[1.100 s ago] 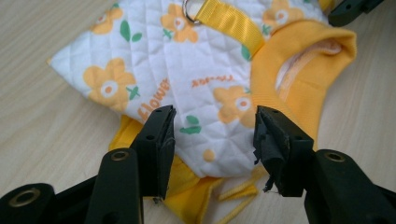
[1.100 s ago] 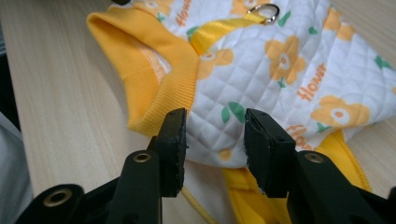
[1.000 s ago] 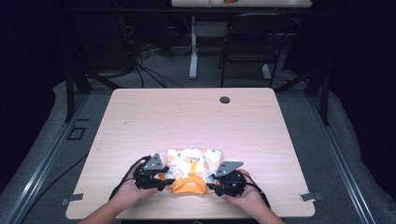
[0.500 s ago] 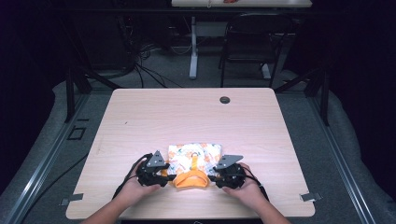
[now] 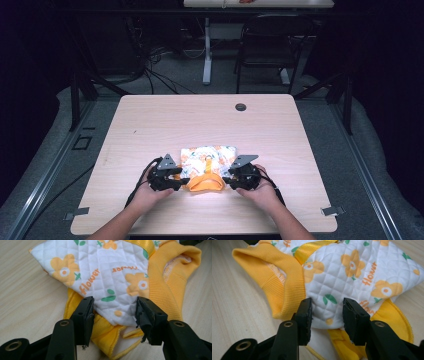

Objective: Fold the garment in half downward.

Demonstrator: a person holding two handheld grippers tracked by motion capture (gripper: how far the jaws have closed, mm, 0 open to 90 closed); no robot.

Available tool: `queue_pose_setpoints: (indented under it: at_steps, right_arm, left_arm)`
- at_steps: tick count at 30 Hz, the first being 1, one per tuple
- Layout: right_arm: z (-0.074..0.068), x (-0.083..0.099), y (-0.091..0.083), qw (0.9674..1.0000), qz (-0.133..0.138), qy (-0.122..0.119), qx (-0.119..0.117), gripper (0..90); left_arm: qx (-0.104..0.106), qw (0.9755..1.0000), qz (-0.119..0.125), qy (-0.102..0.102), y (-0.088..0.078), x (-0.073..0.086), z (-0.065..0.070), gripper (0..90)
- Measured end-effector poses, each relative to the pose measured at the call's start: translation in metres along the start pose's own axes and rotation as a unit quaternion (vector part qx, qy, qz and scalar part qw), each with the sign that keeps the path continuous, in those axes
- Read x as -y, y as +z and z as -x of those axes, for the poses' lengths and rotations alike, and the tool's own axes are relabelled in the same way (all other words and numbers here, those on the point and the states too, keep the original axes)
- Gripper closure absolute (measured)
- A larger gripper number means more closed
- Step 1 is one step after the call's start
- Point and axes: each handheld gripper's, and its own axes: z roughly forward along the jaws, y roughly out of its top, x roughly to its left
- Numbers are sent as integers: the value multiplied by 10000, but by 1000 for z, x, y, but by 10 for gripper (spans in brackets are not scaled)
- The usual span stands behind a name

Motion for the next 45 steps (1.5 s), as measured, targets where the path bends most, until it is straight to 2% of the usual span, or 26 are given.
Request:
queue_pose_setpoints:
  at_steps: [9,17,22,25,29,36,38,45]
  right_arm:
    - [6,-3,4,9999,72,128,38,586]
    - [10,-2,5,9995,175,258,42,572]
    - [7,-3,1,9989,320,266,198,574]
    - [5,-3,-5,9981,465,293,267,570]
    - [2,0,-20,9976,577,283,248,554]
    - [-3,2,-38,9972,664,189,298,535]
    - [-6,5,-48,9967,720,175,347,530]
    - [-9,22,-61,9961,757,271,359,532]
  left_arm:
    - [-22,9997,148,-176,3,1,-8,491]
    - [-121,9997,172,-95,4,1,-6,490]
    - [-200,9996,172,-25,1,-1,-3,484]
    - [-247,9995,192,75,-3,-2,1,477]
    - [-286,9992,229,150,-11,-3,5,470]
    - [-374,9988,224,225,-32,1,8,465]
    - [-430,9985,199,265,-41,4,9,465]
    - [-413,9987,278,66,-56,13,6,465]
